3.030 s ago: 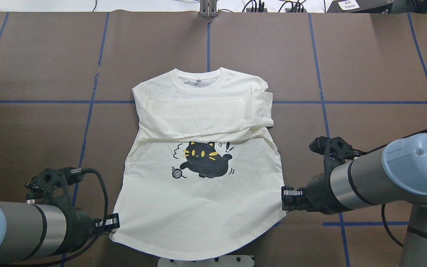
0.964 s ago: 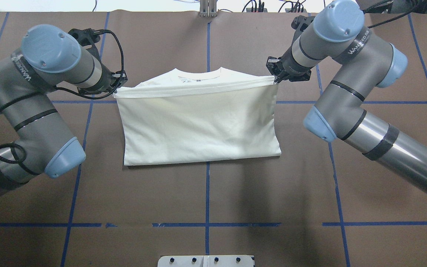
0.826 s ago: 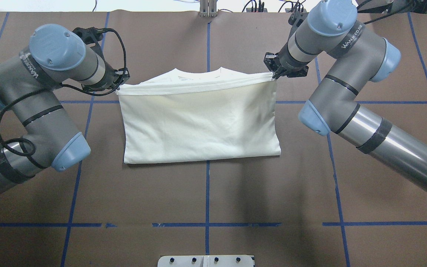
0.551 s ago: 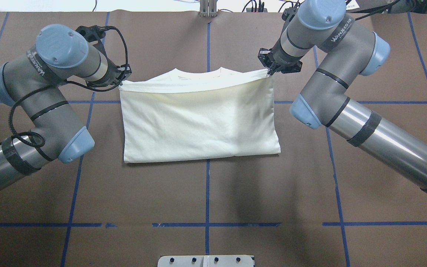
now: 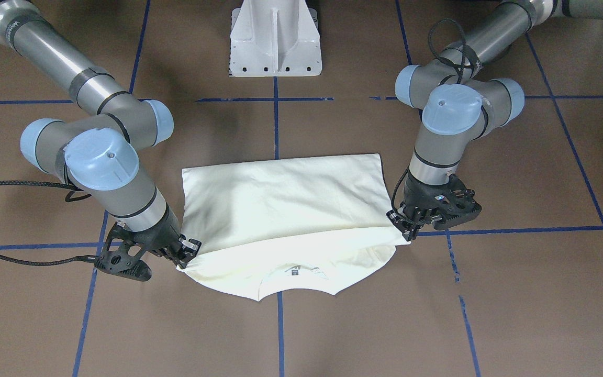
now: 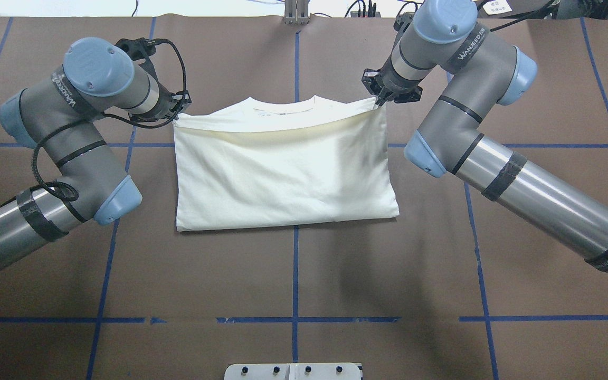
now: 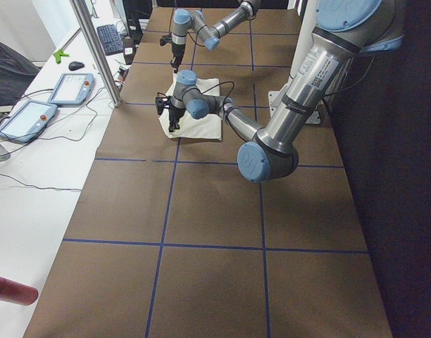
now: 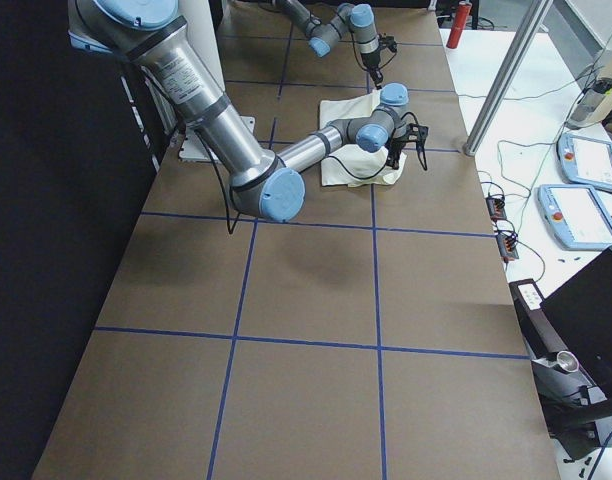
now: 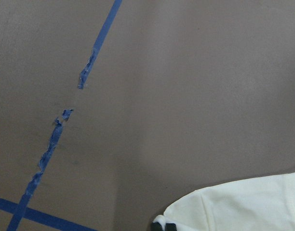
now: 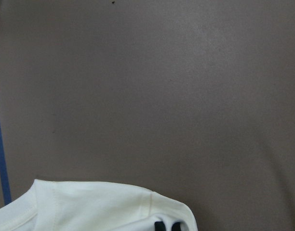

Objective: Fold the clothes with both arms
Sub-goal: 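Carry the hem with both grippers farther toward the collar, then release the hem and move the right gripper down to the shirt's side edge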

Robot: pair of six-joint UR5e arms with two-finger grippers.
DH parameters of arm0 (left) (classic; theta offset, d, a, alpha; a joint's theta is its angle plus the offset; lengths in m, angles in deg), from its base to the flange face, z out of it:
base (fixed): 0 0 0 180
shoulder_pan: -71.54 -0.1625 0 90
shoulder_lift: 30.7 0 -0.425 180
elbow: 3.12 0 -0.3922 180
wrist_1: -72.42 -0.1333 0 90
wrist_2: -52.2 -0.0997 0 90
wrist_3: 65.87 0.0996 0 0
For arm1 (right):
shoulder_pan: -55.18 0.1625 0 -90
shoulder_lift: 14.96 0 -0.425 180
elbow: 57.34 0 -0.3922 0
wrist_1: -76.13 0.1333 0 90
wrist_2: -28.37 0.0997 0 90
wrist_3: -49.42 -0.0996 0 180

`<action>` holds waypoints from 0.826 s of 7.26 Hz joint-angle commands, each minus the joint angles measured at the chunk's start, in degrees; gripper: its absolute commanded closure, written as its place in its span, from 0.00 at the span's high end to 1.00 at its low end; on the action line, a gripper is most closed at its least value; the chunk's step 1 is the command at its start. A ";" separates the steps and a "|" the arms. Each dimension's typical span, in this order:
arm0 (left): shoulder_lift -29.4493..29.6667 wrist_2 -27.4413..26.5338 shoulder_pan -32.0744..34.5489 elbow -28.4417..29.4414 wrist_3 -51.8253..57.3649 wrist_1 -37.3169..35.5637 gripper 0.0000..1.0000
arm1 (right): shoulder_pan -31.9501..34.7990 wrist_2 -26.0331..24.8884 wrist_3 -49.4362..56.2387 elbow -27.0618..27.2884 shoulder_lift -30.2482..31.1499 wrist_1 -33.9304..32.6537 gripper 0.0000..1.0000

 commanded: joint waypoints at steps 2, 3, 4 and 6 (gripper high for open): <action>0.94 -0.39 0.14 0.55 -0.02 2.96 1.00 | -0.05 0.48 -0.10 -0.56 -0.34 0.87 1.00; 0.94 -0.13 0.22 -0.06 0.15 2.61 1.00 | 0.04 2.66 -0.36 0.57 -0.08 0.96 1.00; 0.59 -0.04 0.31 -1.72 0.16 2.34 1.00 | -0.31 3.12 -0.54 2.41 0.96 0.61 1.00; -1.07 -0.03 0.23 -6.89 -0.28 1.21 1.00 | -4.60 0.68 -2.02 13.00 9.71 0.43 1.00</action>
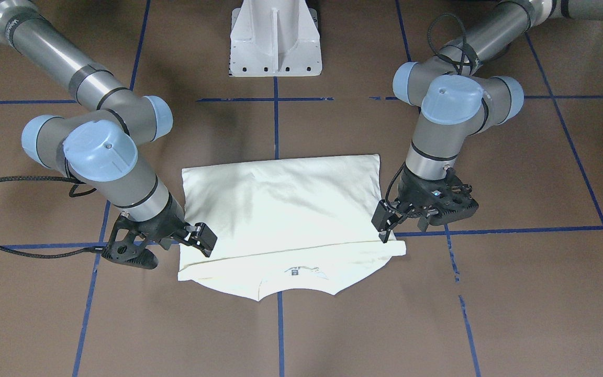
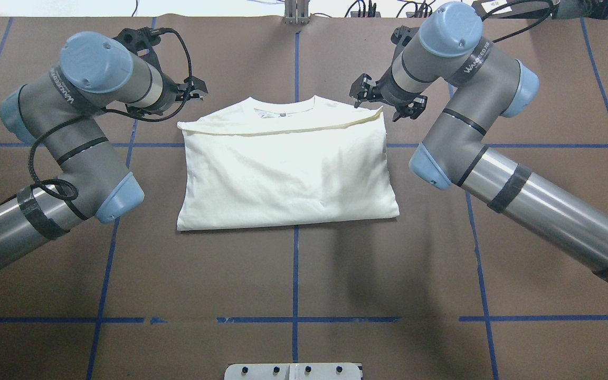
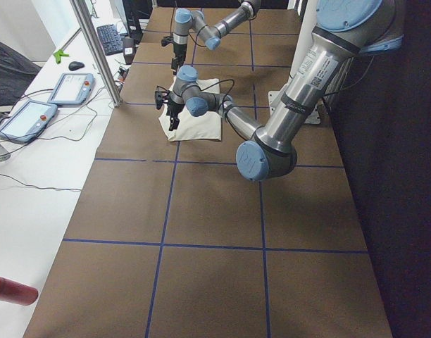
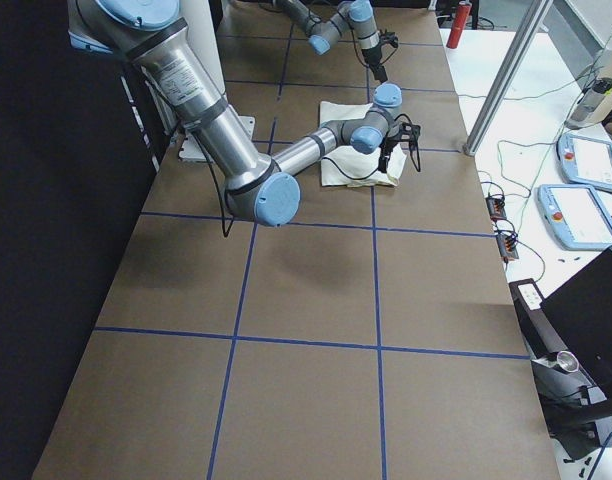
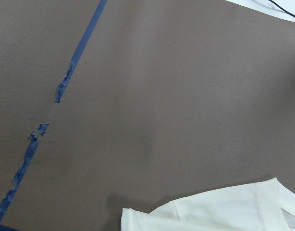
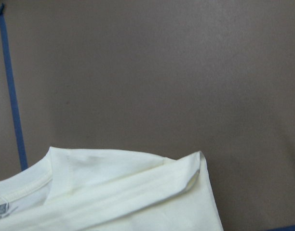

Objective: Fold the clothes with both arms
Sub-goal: 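Release the hem and move the right gripper down to the shirt's side edge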

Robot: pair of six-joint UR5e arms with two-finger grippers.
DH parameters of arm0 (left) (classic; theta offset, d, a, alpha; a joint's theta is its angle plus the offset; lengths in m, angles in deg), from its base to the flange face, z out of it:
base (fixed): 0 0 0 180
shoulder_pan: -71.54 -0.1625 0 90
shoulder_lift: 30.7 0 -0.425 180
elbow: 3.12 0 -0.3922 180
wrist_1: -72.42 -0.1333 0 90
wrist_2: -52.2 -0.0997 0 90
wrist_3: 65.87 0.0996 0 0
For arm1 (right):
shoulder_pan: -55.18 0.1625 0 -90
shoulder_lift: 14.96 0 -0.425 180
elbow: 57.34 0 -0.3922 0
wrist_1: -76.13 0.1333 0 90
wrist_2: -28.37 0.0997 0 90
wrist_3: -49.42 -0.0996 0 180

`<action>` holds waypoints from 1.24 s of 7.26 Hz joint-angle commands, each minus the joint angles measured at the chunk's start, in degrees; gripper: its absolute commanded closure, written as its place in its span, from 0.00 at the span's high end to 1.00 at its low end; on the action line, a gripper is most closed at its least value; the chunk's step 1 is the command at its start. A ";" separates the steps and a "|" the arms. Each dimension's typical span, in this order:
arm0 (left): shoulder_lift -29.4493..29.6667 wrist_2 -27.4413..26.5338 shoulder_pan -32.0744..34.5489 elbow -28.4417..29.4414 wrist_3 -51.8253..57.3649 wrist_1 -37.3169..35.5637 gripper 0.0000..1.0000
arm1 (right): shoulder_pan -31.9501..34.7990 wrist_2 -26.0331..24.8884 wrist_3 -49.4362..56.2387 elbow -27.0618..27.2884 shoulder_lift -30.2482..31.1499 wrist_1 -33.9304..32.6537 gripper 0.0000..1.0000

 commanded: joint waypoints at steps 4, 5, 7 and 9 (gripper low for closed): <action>-1.86 0.02 -0.22 -7.87 -0.80 -4.96 1.00 | -12.08 -6.96 -2.90 21.72 16.86 -7.01 1.00; -1.77 0.02 -0.22 -7.96 -0.88 -4.96 1.00 | -12.34 -6.96 -2.90 21.74 16.60 -7.56 1.00; -1.77 0.02 -0.39 -8.57 -1.32 -4.96 1.00 | -13.05 -6.96 -2.90 20.78 16.25 -7.74 0.99; -1.77 0.02 -0.40 -8.57 -1.33 -4.96 1.00 | -13.14 -7.05 -2.81 19.11 16.07 -7.65 0.99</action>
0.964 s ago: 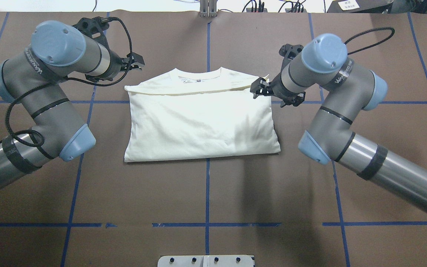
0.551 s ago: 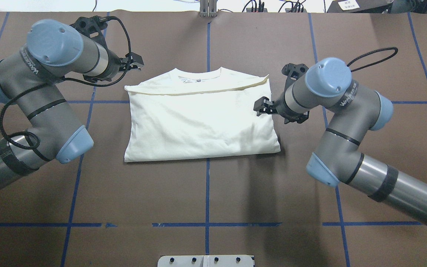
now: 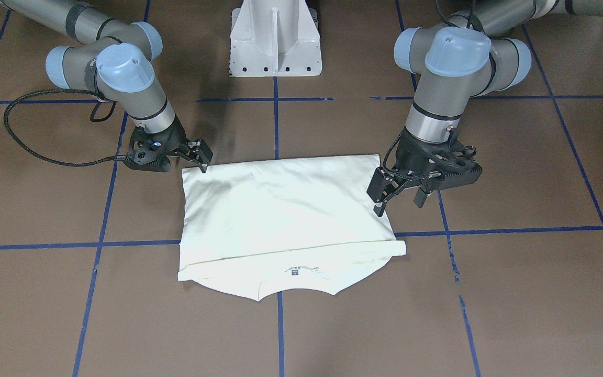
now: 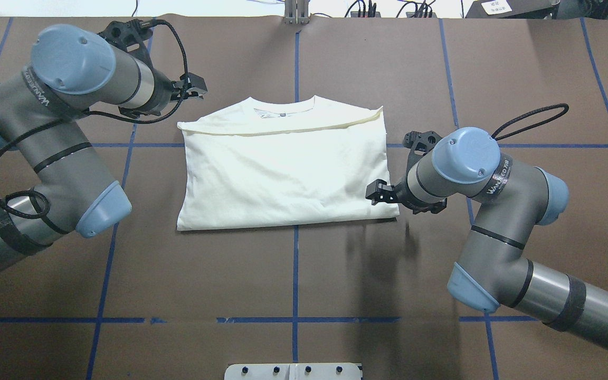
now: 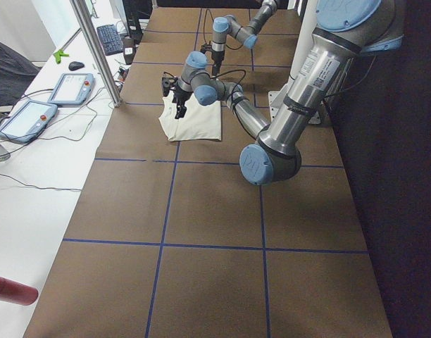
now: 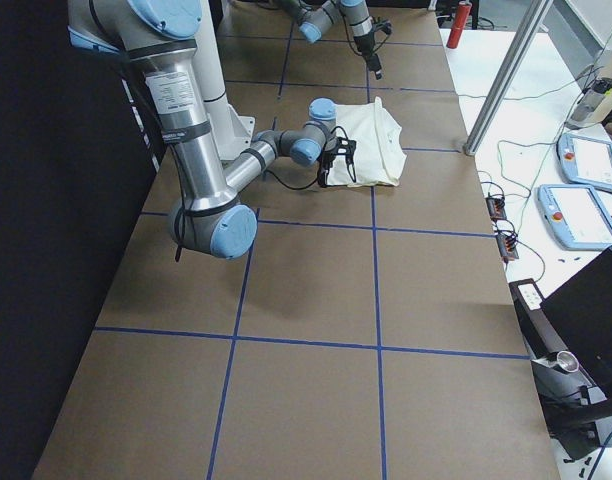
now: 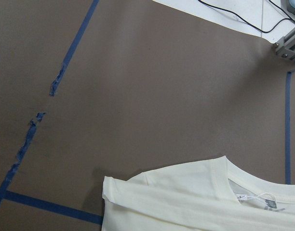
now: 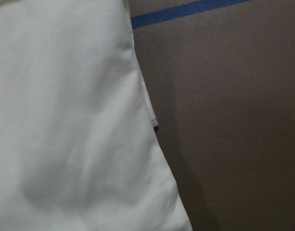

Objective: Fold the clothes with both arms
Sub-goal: 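Grasp the folded shirt's side edge with the right gripper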

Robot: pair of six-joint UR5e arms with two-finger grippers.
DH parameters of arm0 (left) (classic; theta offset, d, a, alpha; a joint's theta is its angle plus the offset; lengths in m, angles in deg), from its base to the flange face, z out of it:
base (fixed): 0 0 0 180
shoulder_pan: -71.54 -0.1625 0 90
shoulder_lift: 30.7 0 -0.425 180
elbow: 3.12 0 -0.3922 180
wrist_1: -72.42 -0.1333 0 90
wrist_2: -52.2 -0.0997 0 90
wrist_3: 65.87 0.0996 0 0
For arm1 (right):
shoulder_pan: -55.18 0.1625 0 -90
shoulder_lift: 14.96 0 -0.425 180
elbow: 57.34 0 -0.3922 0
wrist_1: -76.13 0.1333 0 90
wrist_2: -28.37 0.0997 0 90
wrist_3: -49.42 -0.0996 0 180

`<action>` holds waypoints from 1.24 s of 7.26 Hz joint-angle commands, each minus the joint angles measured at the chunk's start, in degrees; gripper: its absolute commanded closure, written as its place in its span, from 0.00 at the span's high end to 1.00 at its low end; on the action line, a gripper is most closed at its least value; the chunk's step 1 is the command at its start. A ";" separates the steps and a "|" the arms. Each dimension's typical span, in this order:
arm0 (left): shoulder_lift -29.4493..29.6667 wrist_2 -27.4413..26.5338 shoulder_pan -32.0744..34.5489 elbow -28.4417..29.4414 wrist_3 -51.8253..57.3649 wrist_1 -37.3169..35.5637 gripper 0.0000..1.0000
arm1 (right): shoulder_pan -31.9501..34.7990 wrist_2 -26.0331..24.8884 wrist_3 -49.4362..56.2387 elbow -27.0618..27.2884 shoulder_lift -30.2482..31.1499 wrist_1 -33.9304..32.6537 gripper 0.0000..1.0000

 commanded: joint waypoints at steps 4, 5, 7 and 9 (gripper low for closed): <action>-0.04 0.00 -0.11 -0.04 -0.03 0.00 1.00 | 0.26 0.22 0.82 -2.69 -0.89 0.02 0.49; -0.12 0.00 -0.11 0.05 -0.03 0.00 1.00 | 0.26 0.31 0.91 -2.78 -0.98 0.02 0.29; -0.12 0.00 -0.20 0.22 0.06 0.00 1.00 | 0.26 0.48 0.91 -2.79 -1.07 0.02 0.07; -0.04 -0.09 -0.29 0.66 0.06 0.09 1.00 | 0.26 0.66 0.91 -2.61 -1.25 0.11 0.00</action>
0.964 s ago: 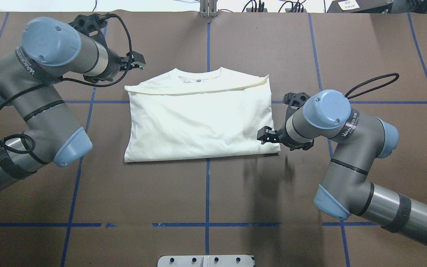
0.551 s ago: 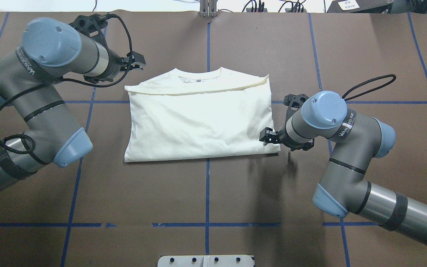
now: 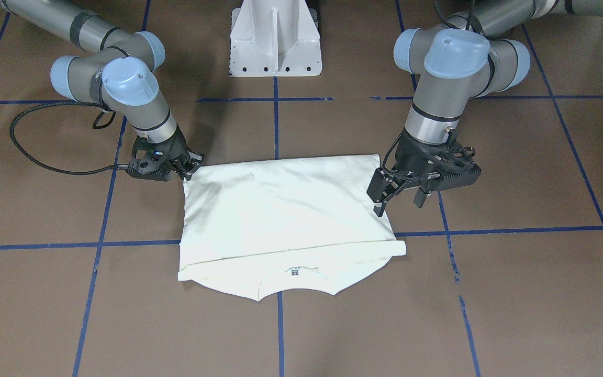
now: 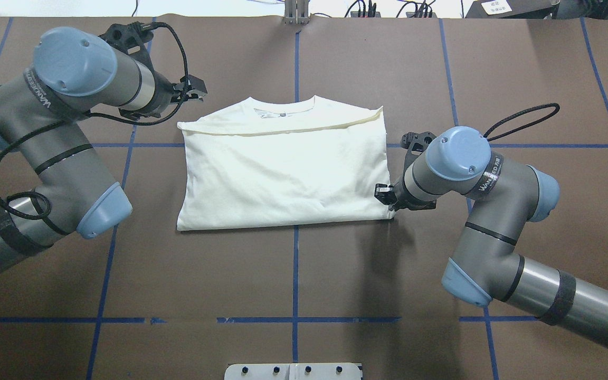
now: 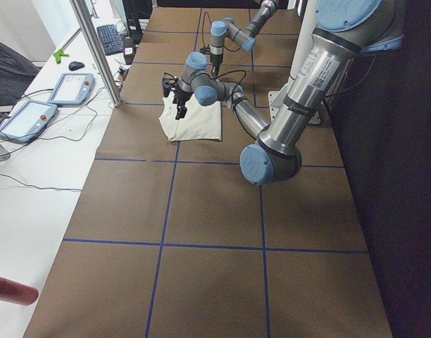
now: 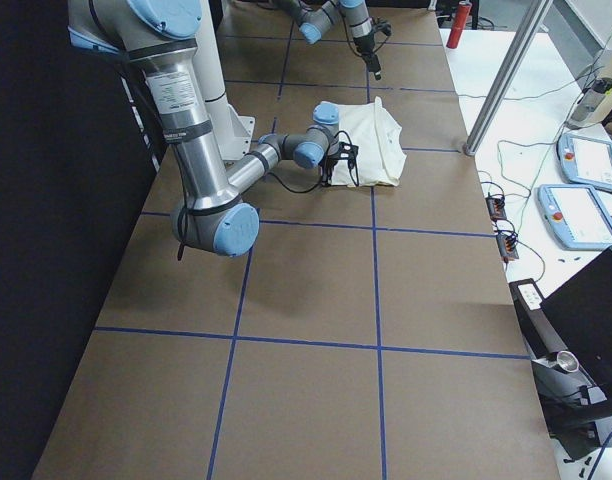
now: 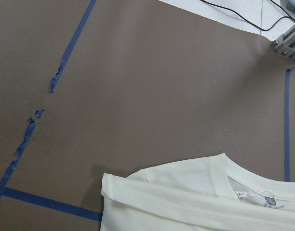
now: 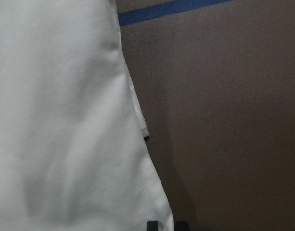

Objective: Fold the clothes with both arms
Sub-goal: 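Grasp the folded shirt's side edge with the right gripper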

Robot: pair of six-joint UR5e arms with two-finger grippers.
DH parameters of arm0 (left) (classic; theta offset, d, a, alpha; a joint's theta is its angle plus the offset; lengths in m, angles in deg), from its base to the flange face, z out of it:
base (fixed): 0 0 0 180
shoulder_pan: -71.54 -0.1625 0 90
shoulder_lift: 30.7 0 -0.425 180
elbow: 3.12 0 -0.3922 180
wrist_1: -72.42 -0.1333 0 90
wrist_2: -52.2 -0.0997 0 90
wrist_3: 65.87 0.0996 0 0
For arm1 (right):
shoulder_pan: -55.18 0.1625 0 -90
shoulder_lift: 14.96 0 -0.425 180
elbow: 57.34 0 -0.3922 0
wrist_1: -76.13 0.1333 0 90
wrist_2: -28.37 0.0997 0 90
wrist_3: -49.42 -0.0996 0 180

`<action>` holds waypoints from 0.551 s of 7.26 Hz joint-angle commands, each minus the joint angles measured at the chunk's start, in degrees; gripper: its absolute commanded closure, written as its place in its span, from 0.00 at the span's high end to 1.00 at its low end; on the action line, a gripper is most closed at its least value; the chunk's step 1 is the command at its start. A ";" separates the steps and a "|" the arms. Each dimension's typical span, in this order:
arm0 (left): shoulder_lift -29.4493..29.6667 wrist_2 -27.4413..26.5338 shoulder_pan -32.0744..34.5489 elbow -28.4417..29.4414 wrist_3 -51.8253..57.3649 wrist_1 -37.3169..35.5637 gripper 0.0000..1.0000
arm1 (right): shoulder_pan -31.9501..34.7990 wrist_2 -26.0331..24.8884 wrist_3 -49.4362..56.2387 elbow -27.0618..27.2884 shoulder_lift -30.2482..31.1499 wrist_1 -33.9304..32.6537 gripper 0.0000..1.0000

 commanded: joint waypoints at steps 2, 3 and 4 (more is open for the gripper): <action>0.16 0.02 -0.06 0.16 -0.08 0.03 1.00 | 0.53 0.30 0.00 2.98 0.24 0.03 0.00; 0.16 0.02 -0.06 -0.19 -0.08 -0.05 1.00 | 0.70 0.30 -0.52 7.35 3.38 -0.05 0.00; 0.16 0.02 -0.06 -0.28 -0.34 -0.05 1.00 | 0.01 0.30 -0.61 12.61 8.89 -0.05 0.00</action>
